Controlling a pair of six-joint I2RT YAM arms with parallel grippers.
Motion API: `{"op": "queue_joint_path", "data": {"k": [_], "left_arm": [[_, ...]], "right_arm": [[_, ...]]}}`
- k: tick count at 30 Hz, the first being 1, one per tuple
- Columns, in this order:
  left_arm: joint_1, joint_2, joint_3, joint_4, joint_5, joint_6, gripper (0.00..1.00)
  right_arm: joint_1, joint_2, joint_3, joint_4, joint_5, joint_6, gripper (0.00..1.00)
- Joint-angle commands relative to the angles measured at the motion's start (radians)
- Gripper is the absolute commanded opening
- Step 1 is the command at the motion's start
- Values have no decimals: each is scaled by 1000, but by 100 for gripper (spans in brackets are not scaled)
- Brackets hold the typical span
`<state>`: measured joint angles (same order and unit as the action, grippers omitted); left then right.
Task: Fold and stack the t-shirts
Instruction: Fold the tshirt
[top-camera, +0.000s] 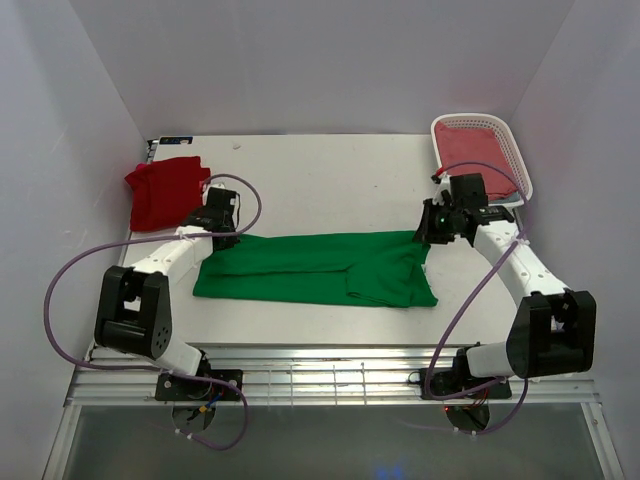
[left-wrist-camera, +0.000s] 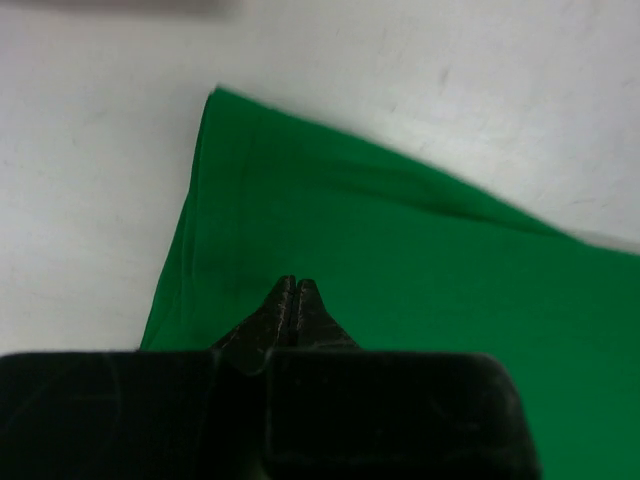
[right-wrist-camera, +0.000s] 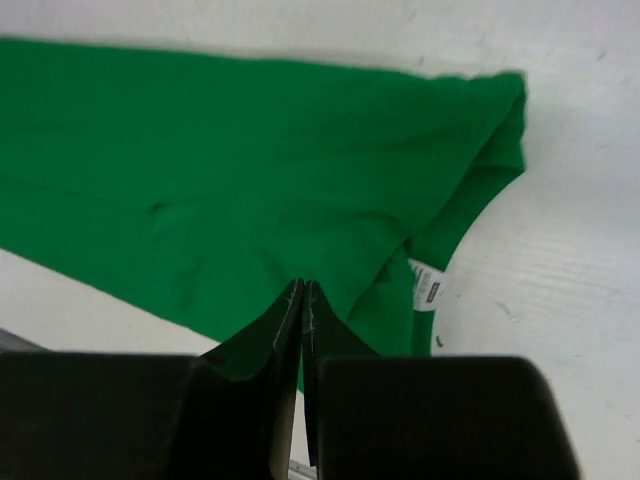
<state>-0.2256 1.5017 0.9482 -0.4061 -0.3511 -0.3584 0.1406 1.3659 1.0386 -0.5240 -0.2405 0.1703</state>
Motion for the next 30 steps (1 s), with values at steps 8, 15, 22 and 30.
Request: {"op": "queue_joint_path", "data": {"k": [8,15,22,30], "left_arm": [[3,22,-51,-119,0,-50,0],[-9,80,-100,-126,26,-68,0],[-31,178,-72,-155,27,-86,0],[-78,272,-48,-201,49,-119,0]], "right_arm": [[105,-4,-137,19,-56,87,8],[172,74,-167,13,10,135,8],[191,195,-138,-22,112,150,8],[186,387,-17,-76,236,144,8]]}}
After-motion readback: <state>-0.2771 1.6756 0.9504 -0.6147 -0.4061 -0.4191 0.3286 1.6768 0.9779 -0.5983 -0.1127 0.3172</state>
